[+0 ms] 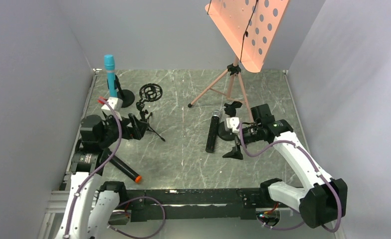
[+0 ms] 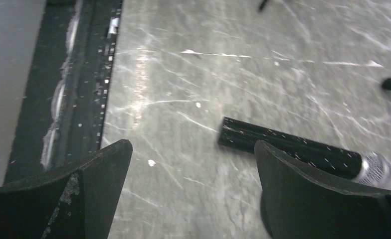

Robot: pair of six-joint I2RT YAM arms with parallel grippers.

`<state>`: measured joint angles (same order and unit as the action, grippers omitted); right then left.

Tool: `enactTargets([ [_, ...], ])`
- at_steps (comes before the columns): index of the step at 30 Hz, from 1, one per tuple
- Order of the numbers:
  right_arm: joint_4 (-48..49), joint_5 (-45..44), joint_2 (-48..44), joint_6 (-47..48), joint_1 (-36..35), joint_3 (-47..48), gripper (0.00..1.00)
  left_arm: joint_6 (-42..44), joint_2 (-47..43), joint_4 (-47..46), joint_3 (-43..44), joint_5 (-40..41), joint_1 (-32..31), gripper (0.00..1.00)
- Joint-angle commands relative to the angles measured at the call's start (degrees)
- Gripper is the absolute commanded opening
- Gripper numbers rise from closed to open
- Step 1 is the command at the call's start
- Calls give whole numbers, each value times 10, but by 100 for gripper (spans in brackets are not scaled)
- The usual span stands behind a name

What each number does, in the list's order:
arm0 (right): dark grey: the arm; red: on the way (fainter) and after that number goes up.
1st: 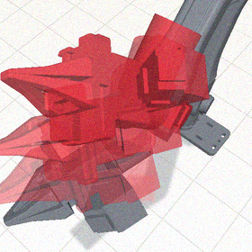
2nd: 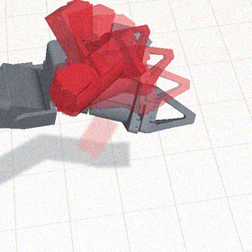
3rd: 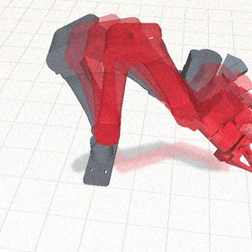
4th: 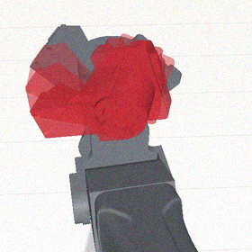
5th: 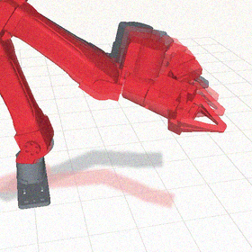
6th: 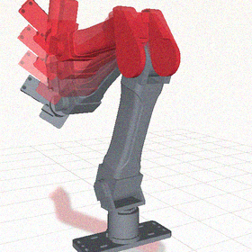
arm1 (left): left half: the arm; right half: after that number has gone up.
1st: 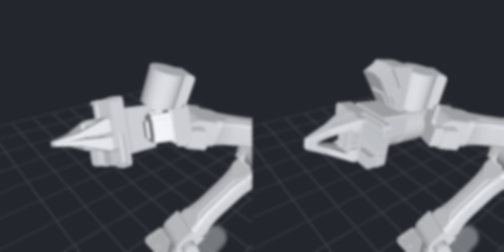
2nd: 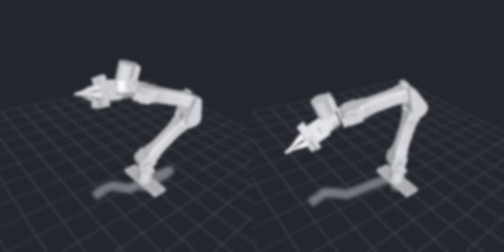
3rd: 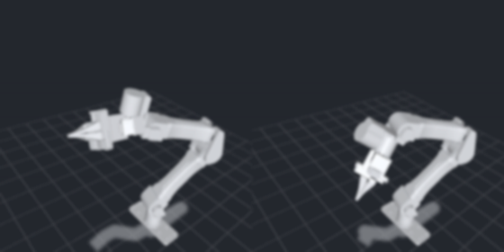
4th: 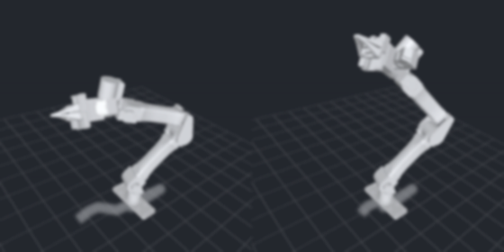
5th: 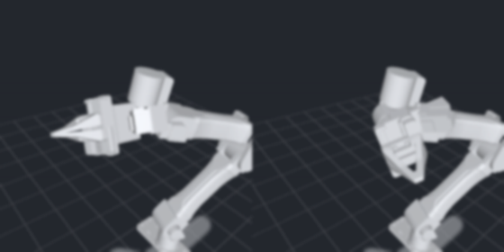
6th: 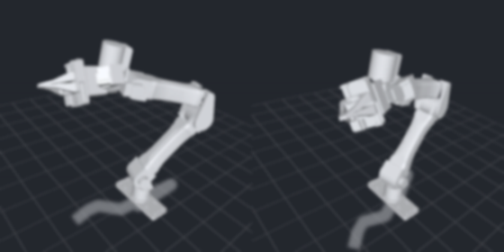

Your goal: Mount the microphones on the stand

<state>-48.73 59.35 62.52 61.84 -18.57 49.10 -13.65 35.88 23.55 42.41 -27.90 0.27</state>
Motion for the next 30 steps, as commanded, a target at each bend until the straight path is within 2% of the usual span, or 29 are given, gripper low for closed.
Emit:
enactTargets([
  [1, 34, 41, -6, 2, 54, -9, 100, 30, 8, 48, 16, 182, -89, 99],
  [5, 41, 32, -6, 15, 74, -24, 100, 40, 58, 10, 6, 233, -121, 99],
  [8, 35, 33, 1, 24, 78, -25, 100, 27, 75, -77, -33, 233, -130, 99],
  [14, 36, 32, 1, 30, 80, -30, 100, 25, 53, -446, -221, 276, -138, 96],
  [15, 35, 32, 1, 31, 81, -30, 100, 30, 62, -479, -236, 277, -138, 95],
  [18, 29, 30, 2, 38, 81, -30, 100, 54, 101, -511, -235, 277, -137, 93],
  [23, 25, 24, 4, 46, 84, -30, 100, 50, 144, -594, -245, 277, -132, 82],
  [30, -5, 24, 27, 75, 84, -23, 100, 50, 153, -567, -218, 264, -132, 63],
])
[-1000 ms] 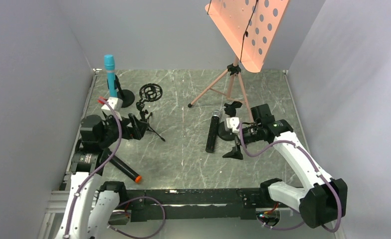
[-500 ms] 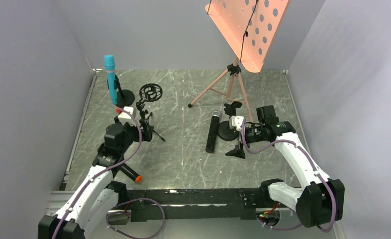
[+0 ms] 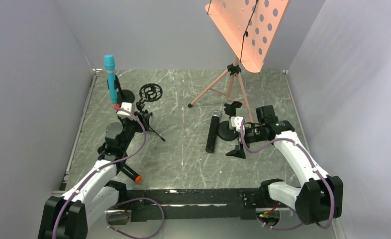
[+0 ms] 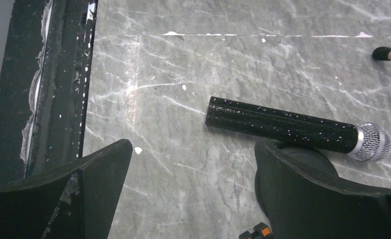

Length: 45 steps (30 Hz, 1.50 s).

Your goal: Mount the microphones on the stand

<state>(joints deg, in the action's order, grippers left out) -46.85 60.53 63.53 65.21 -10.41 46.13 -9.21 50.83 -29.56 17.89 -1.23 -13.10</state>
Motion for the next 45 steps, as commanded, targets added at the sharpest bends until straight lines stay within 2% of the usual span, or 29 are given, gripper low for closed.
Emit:
enactTargets([
  [1, -28, 12, 21, 44, 2, 10, 100, 10, 6, -35, 26, 3, 2, 58],
  [5, -31, 13, 22, 45, 3, 11, 100, 30, 13, -53, 21, -4, 2, 50],
  [8, -27, 15, 21, 41, 2, 10, 100, 40, 15, -64, 19, -6, 1, 40],
  [11, -30, 13, 26, 42, 2, 11, 100, 55, 21, -82, 15, -6, 2, 21],
  [13, -31, 13, 27, 42, 3, 12, 100, 61, 23, -79, 20, -17, 1, 1],
  [18, -28, 12, 28, 41, 2, 11, 100, 66, 18, -73, 32, -116, 1, 0],
  [22, -30, 10, 30, 43, 3, 12, 100, 60, 4, -56, 32, -111, 0, 0],
  [24, -30, 10, 29, 43, 3, 12, 100, 57, -2, -53, 27, -94, 0, 7],
  [31, -30, 8, 30, 43, 3, 12, 100, 44, 14, -58, 34, -106, 0, 13],
  [32, -29, 8, 30, 42, 3, 11, 100, 40, 13, -53, 42, -119, 0, 17],
  [36, -30, 10, 33, 44, 2, 11, 100, 20, 25, -28, 83, -193, 0, 45],
  [38, -32, 10, 35, 44, 2, 12, 100, 11, 55, 27, 135, -227, -1, 59],
  [40, -32, 11, 35, 44, 2, 12, 100, 9, 103, 125, 213, -240, -2, 69],
  [42, -30, 9, 34, 42, 2, 12, 100, 23, 163, 248, 305, -240, -7, 73],
  [45, -28, 9, 34, 41, 3, 11, 100, 63, 255, 406, 435, -198, -28, 78],
])
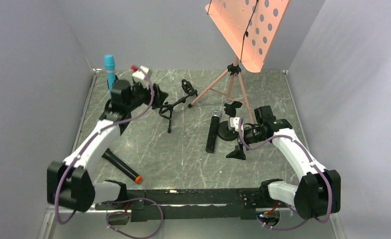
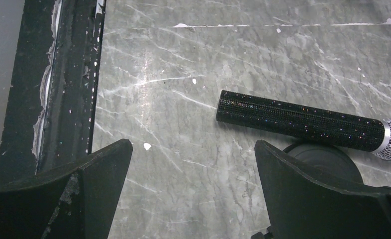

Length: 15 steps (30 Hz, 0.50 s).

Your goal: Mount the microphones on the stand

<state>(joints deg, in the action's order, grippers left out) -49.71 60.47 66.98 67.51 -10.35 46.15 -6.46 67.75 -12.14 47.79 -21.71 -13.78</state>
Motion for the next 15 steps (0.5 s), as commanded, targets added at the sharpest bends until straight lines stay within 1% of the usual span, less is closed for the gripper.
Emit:
enactTargets([
  [1, 0, 10, -1, 19, 2, 11, 100, 51, 114, 270, 172, 34, -33, 78],
  [5, -2, 9, 2, 21, 2, 11, 100, 128, 225, 377, 306, 100, -79, 79],
  [6, -2, 7, 2, 20, 2, 11, 100, 145, 256, 407, 351, 116, -89, 79],
  [8, -2, 7, 2, 21, 2, 11, 100, 174, 313, 431, 405, 129, -102, 79],
  [12, -2, 5, 3, 21, 2, 11, 100, 214, 386, 407, 455, 120, -112, 80],
  [15, -2, 4, 5, 21, 2, 10, 100, 248, 430, 396, 488, 129, -124, 80],
])
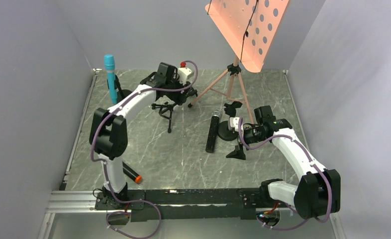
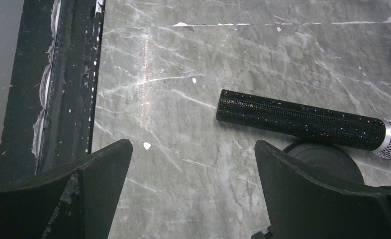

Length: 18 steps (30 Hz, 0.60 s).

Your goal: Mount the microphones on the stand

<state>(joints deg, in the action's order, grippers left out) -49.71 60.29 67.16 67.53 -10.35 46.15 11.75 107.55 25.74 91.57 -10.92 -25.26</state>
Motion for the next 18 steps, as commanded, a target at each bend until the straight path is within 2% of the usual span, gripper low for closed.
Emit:
enactTargets([
  [1, -2, 6, 4, 22, 1, 10, 100, 74, 48, 18, 64, 25, -13, 80],
  [10, -26, 4, 23, 39, 2, 21, 100, 94, 152, 33, 139, 34, -23, 75],
  [15, -25, 4, 23, 38, 2, 21, 100, 98, 184, 51, 176, 29, -22, 61],
  [17, -25, 2, 24, 38, 2, 21, 100, 95, 190, 53, 179, 20, -22, 53],
  [18, -25, 1, 25, 38, 2, 21, 100, 93, 191, 53, 179, 16, -22, 45],
])
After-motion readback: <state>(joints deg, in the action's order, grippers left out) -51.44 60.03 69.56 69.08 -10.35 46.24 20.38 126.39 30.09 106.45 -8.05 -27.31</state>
